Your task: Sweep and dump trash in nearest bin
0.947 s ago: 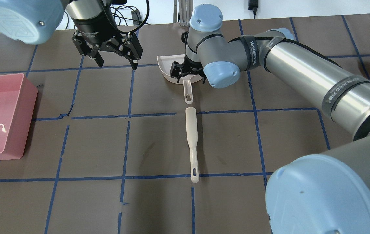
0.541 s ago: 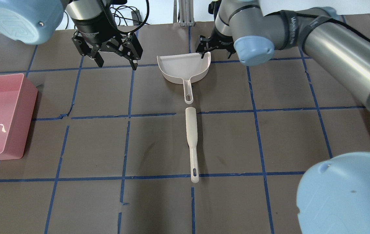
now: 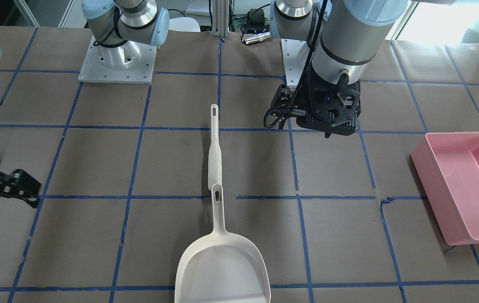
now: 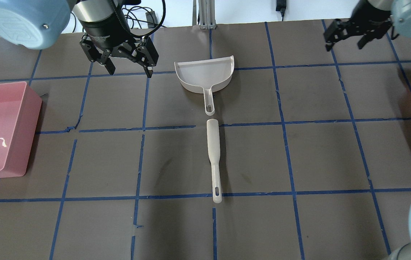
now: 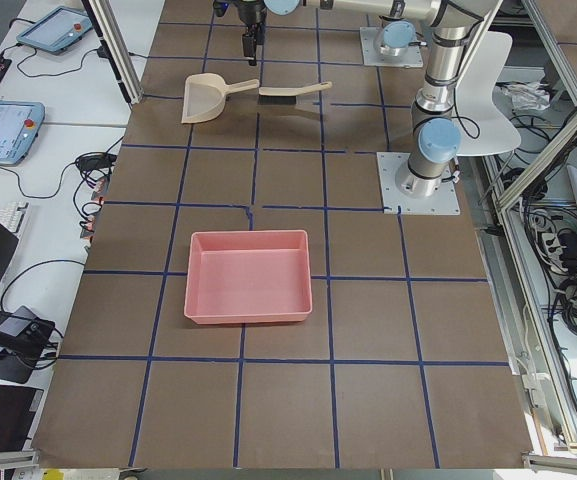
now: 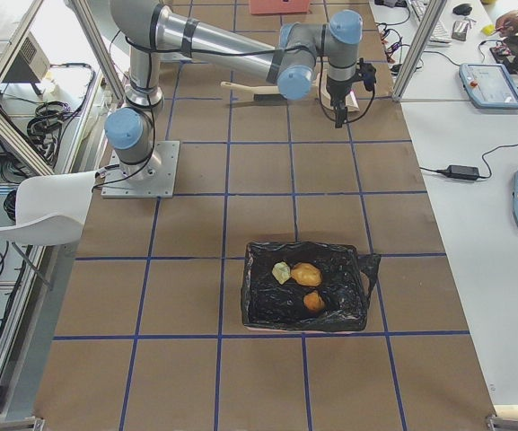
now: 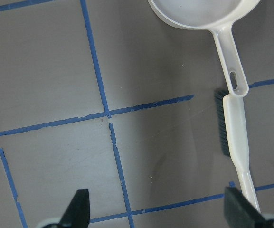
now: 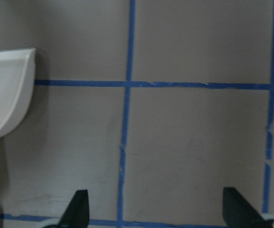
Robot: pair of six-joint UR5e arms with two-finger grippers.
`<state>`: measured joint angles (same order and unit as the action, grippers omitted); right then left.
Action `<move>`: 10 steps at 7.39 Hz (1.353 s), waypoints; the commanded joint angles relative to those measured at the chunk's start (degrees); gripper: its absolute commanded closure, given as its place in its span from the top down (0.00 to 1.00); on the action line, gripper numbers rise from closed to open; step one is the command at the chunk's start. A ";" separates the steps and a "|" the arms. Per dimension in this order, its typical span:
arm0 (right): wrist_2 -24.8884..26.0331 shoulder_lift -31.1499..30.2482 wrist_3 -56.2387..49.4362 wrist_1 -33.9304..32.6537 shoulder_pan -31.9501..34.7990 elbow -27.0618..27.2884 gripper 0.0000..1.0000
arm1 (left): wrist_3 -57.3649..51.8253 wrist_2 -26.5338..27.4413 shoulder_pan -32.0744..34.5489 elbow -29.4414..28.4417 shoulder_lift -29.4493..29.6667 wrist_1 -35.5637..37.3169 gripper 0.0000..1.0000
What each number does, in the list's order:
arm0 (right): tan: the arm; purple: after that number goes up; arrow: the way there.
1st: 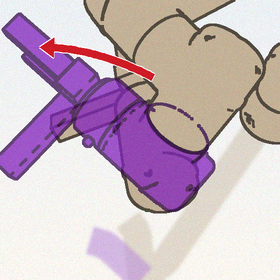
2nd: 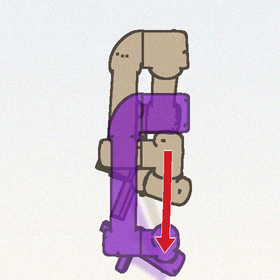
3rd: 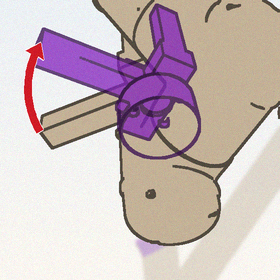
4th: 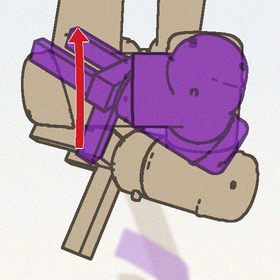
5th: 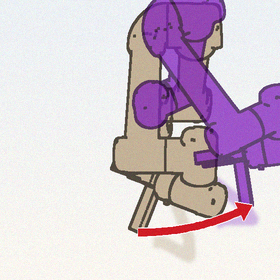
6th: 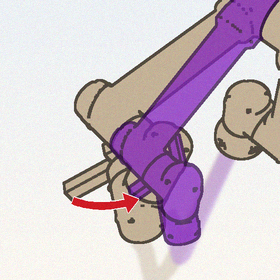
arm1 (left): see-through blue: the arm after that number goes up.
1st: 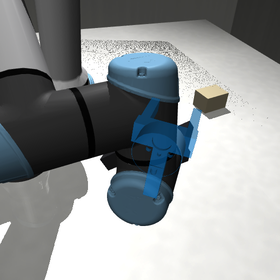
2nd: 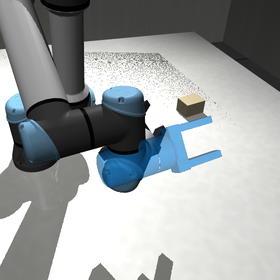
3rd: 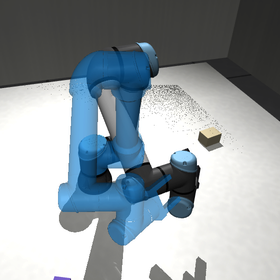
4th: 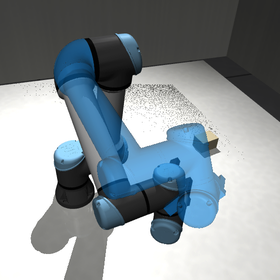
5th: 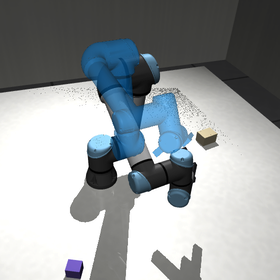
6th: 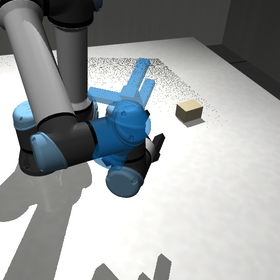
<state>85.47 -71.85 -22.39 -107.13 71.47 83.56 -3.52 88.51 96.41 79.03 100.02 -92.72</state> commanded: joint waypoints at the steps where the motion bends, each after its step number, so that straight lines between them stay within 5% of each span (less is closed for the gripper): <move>1: 0.83 -0.48 -14.75 1.40 -14.90 2.47 1.00 | 0.00 0.00 0.01 -0.01 0.00 0.00 1.00; 3: 1.64 -6.33 -10.69 5.59 -12.78 2.04 1.00 | 0.00 0.00 0.01 -0.01 0.00 0.00 1.00; 6: 1.01 -13.64 8.28 12.80 4.50 2.40 1.00 | 0.00 0.00 0.01 -0.01 0.00 0.00 1.00; 10: 1.36 -14.98 20.72 12.91 17.11 4.23 1.00 | 0.00 0.00 0.01 -0.01 0.00 0.00 1.00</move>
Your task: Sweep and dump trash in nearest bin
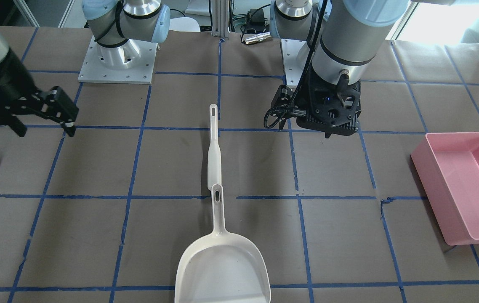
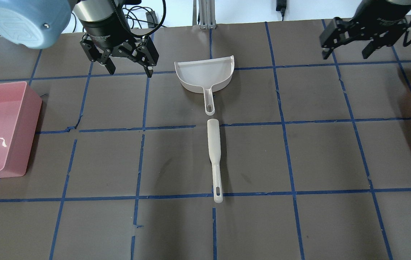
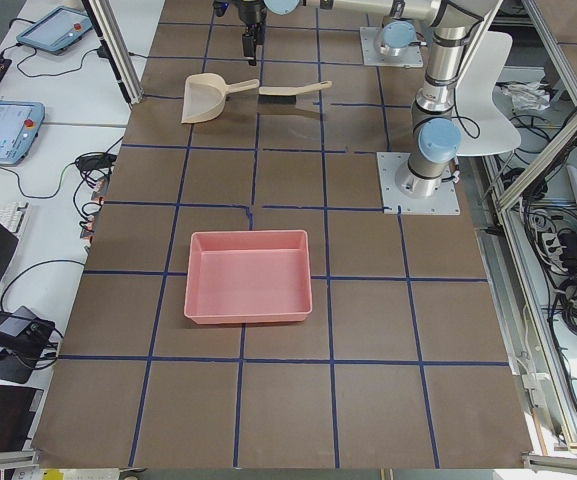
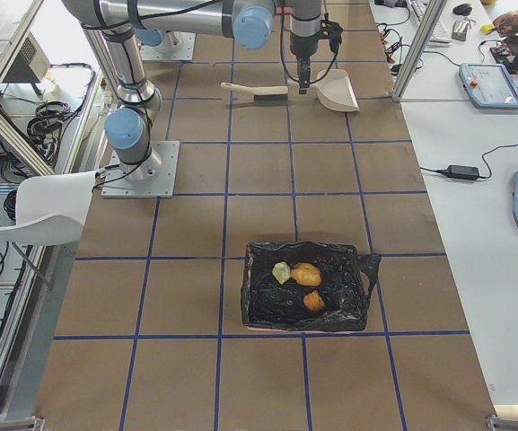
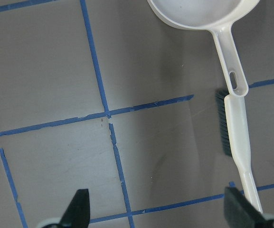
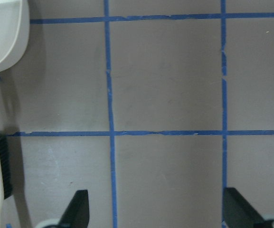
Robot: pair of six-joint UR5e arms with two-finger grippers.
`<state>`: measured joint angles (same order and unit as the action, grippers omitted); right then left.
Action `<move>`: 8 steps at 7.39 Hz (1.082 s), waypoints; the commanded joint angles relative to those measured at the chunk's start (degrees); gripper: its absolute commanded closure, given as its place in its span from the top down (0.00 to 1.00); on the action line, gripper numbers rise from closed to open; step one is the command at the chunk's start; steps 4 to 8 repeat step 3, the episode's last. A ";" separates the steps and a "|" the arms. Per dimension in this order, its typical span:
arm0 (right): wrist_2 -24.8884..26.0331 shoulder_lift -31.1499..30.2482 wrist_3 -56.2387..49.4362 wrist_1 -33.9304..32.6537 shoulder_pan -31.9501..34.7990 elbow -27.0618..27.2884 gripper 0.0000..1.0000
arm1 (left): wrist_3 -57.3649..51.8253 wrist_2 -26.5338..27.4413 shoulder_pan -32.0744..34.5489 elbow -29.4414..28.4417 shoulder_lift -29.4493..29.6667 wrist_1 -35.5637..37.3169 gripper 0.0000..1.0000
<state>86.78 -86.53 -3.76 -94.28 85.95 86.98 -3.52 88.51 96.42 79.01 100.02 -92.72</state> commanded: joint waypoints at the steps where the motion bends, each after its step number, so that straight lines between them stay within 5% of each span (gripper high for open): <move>1: -0.30 -1.26 2.44 0.06 2.73 1.43 1.00 | 0.00 0.00 0.00 0.00 0.00 0.00 1.00; 8: -0.74 -1.27 2.35 -0.11 2.73 2.75 1.00 | 0.00 -0.09 0.00 0.00 0.00 0.00 1.00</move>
